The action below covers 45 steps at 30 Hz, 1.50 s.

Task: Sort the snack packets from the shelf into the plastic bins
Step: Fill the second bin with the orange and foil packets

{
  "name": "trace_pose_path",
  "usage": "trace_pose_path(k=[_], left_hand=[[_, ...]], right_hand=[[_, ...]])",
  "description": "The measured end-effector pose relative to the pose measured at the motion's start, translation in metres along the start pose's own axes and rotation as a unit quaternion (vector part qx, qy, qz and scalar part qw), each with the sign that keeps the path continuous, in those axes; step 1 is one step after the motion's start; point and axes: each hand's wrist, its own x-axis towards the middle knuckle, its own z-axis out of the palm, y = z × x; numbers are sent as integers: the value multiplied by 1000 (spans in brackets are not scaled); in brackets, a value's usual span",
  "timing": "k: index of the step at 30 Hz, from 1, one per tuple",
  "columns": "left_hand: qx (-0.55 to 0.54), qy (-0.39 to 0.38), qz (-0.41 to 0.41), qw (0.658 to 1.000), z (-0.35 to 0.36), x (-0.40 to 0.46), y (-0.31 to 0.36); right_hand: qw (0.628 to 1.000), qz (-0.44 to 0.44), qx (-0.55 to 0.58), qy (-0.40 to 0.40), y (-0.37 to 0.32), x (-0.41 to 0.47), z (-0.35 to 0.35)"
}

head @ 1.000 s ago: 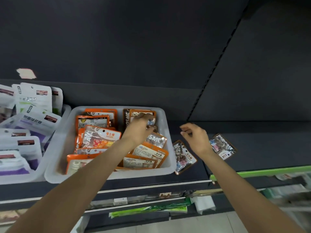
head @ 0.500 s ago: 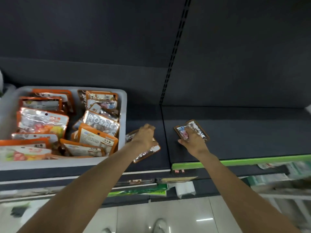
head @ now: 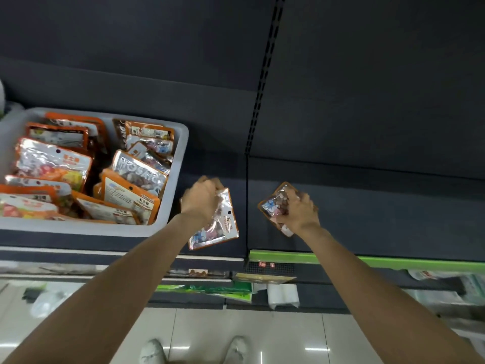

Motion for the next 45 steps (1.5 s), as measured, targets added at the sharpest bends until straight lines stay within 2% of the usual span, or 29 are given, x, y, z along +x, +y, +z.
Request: trace_pose_path(k=[4,8,12,17,26,29,32,35,38,41,45], left_hand=[[-79,37,52,995,-17,-11,14],[-125,102,85,983,-37,-22,19],[-196,162,68,965,-67,-30,19],[-261,228,29,938,-106,-46,-3],[-261,345,3,902,-193,-23,-78],[-281,314,22,906,-205,-1,-113],[-297,246,42,922,-209,23,-137],[-287,148,34,946,-206,41,-152],[-302,140,34,942,-201,47,-163],[-291,168,81,938,-202,44,-171],[-316,107,81,939,-200,46,-183]], right_hand=[[998,14,-55,11,-1,2,-4],[998,7,49,36,-9,0,-13],[989,-71,102,75,-29,-6,-31],[960,-153,186,145,-71,-25,-59],[890,-230,309,246,-176,-40,-85],[871,-247,342,253,-212,-50,-81],[873,-269,345,215,-241,-55,-70],[891,-278,308,181,-263,-54,-53],[923,-241,242,175,-274,-48,-32],[964,-201,118,130,-282,-47,-9],[972,-197,76,102,-292,-56,7]])
